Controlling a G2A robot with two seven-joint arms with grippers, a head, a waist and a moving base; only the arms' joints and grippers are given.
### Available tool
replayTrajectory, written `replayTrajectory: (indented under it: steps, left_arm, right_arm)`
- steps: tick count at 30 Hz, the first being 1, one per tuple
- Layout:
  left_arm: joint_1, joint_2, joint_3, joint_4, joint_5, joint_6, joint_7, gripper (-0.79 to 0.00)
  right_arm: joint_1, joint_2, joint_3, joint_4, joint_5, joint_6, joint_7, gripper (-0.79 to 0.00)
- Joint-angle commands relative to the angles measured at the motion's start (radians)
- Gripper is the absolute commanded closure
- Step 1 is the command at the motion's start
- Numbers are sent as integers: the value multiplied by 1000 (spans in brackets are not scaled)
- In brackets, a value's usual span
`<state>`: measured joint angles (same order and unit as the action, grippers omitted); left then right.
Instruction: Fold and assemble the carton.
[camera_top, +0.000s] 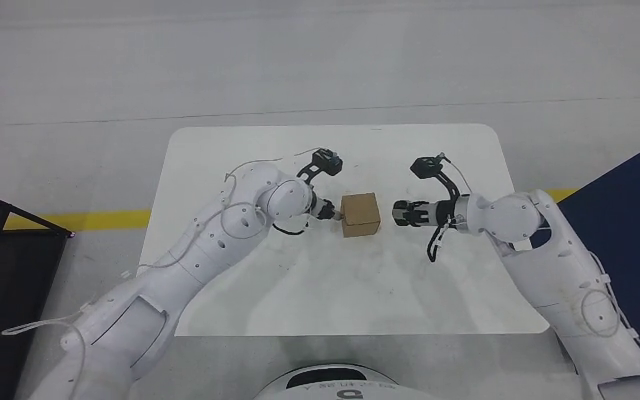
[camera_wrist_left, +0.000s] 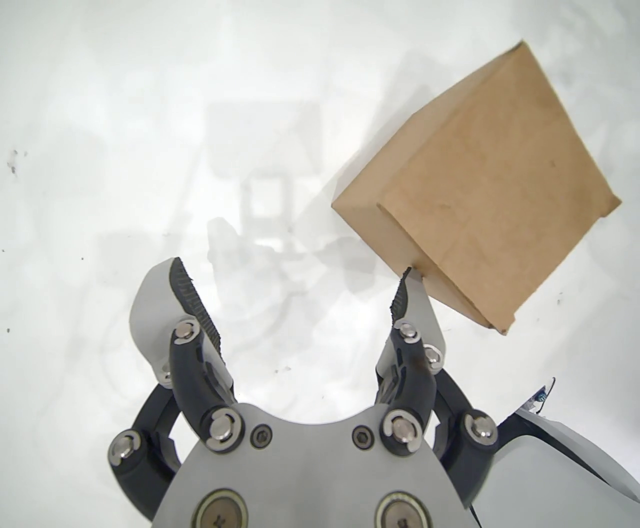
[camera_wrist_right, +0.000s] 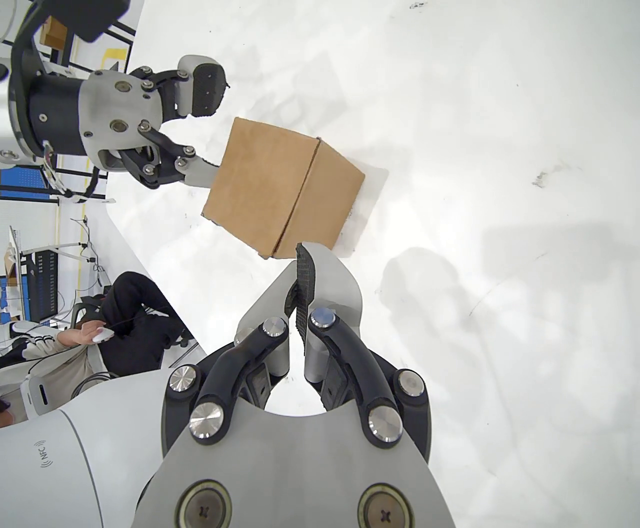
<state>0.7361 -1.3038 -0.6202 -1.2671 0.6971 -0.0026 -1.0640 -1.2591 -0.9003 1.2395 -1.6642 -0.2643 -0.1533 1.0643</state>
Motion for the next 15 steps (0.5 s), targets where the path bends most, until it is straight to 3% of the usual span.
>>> replayTrajectory:
  steps: [1, 4, 7, 11, 12, 13, 14, 15]
  left_arm:
    - [-1, 3, -21, 16, -8, -4, 12, -785]
    - [21, 22, -83, 2, -16, -19, 33, -785]
    - [79, 58, -179, -83, -22, -50, 55, -785]
    - [79, 58, -179, -83, -22, -50, 55, -785]
    - [79, 58, -179, -83, -22, -50, 55, -785]
    - [79, 58, -179, -83, -22, -50, 55, -785]
    - [79, 58, -179, -82, -22, -50, 55, -785]
    - [79, 58, -179, -82, -22, -50, 55, -785]
  right_arm:
    - [-7, 2, -1, -15, 8, -45, 29, 0]
    - [-1, 6, -14, -21, 25, -136, 97, 0]
    - [9, 7, -26, -23, 34, -178, 132, 0]
    - [18, 8, -29, -15, 69, -220, 136, 0]
    - [17, 9, -24, -16, 84, -237, 131, -102]
    - [16, 9, -22, -16, 89, -243, 129, -391]
    - [17, 9, -24, -16, 83, -237, 132, 0]
    - [17, 9, -22, -16, 88, -243, 130, -5]
